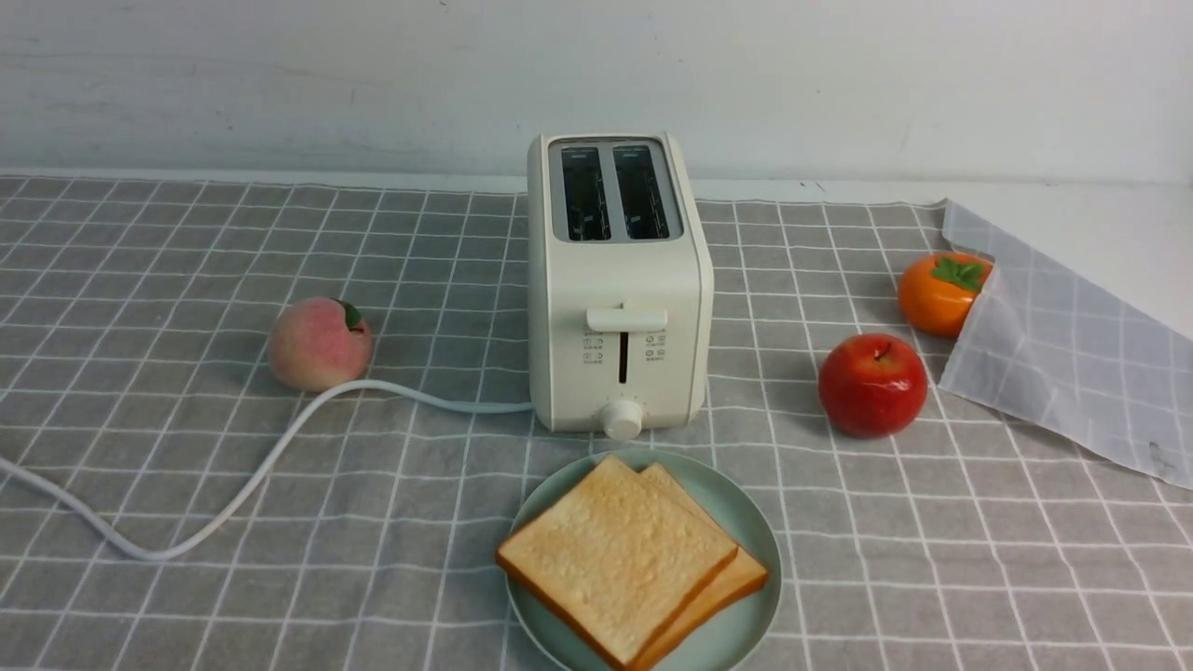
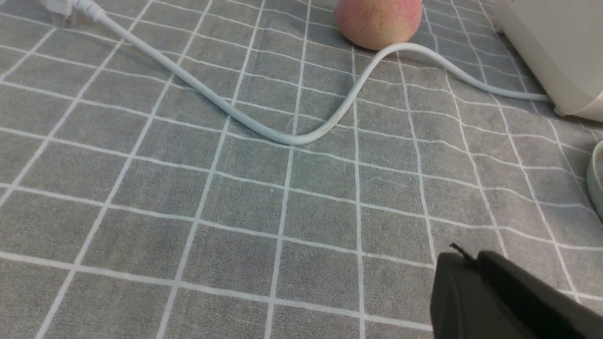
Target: Take toasted bread from bread machine on grey coffee table place on plate.
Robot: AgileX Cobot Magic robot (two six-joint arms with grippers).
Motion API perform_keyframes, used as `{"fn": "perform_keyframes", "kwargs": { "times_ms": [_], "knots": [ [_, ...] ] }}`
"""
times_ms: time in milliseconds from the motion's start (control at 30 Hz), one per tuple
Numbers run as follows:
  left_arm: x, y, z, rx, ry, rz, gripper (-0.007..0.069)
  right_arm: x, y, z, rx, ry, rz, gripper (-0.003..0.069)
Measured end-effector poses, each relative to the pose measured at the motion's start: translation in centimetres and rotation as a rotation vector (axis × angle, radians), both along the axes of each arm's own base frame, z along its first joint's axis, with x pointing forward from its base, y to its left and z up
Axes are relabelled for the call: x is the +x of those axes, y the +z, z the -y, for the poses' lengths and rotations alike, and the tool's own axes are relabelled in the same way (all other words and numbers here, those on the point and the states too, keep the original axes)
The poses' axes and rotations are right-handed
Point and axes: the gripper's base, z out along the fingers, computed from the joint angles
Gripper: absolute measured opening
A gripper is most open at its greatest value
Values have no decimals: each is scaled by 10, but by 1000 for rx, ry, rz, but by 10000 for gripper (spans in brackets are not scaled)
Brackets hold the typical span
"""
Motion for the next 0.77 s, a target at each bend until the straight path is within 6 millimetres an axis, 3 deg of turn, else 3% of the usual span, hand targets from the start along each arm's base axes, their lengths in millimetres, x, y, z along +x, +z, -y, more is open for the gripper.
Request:
{"fn": "perform_keyframes", "kwargs": {
  "times_ms": [67, 767],
  "knots": [
    [0, 0, 0, 0, 0, 0, 31, -3, -15, 0, 0, 0, -48, 73],
    [0, 0, 0, 1, 0, 0, 56, -4, -14, 0, 31, -15, -16, 97]
  ]
}}
